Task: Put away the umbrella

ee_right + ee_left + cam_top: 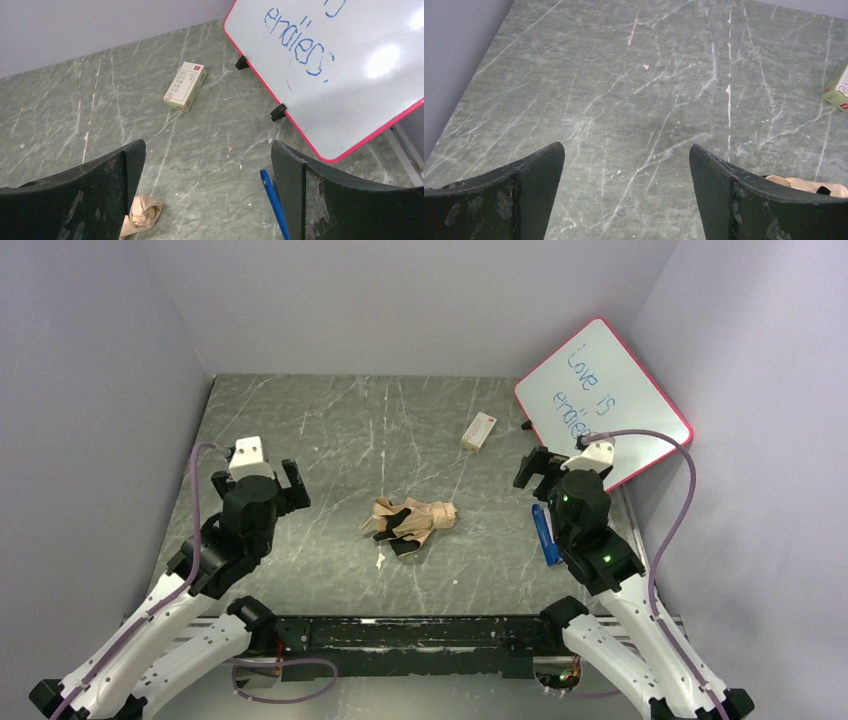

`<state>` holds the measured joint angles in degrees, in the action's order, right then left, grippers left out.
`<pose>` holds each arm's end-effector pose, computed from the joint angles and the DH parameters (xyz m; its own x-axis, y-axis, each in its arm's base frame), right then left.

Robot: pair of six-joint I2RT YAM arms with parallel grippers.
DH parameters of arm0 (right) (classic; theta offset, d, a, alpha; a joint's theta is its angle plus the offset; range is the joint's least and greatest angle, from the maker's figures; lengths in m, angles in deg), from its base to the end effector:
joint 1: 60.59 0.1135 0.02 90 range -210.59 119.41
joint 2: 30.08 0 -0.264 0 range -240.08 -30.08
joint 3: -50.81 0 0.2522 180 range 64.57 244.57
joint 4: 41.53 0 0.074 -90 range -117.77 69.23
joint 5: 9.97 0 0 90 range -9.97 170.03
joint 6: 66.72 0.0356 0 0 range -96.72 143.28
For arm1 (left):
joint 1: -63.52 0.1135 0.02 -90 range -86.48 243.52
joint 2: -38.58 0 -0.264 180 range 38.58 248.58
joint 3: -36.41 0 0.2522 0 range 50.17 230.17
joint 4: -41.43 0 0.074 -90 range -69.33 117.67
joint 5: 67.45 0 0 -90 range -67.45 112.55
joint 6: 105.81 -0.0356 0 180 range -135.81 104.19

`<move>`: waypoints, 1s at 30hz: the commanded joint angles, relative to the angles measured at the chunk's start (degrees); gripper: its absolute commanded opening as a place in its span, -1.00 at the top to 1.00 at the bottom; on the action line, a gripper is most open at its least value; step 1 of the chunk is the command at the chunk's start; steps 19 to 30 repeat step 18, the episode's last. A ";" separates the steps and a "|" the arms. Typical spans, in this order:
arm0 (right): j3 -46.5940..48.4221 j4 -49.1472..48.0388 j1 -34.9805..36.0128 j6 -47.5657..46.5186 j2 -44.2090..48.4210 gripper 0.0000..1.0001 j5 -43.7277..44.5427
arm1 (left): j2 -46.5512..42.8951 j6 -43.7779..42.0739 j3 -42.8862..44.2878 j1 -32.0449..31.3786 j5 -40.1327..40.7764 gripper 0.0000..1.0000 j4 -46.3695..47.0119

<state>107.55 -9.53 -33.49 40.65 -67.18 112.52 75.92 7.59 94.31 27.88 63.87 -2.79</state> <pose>0.1410 0.0507 0.3352 -0.1571 0.2025 -0.9666 0.1360 0.9739 0.1819 0.1263 -0.0616 0.3218 -0.2779 -0.1677 -0.9458 -0.1790 0.9764 -0.1206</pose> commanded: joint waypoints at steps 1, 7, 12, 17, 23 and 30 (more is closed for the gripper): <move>0.39 -1.76 -0.12 0.52 -0.31 -1.00 1.42 | 0.11 1.24 0.28 0.39 2.98 -0.93 -1.81; -0.37 -1.86 -0.11 1.41 -0.15 -1.00 1.72 | -0.91 1.39 0.16 0.39 3.39 -0.93 -1.79; -1.67 -2.58 -0.10 0.75 -0.05 -1.00 1.00 | -0.96 1.69 0.38 0.39 3.76 -0.93 -2.15; -3.10 -1.99 -0.15 1.73 0.45 -1.00 2.04 | -1.80 0.83 -0.08 0.40 2.51 -0.94 -1.27; -3.31 -2.02 -0.09 2.27 0.73 -1.00 2.08 | -1.97 0.79 -0.18 0.39 2.46 -0.94 -1.12; -3.31 -2.02 -0.09 2.27 0.73 -1.00 2.08 | -1.97 0.79 -0.18 0.39 2.46 -0.94 -1.12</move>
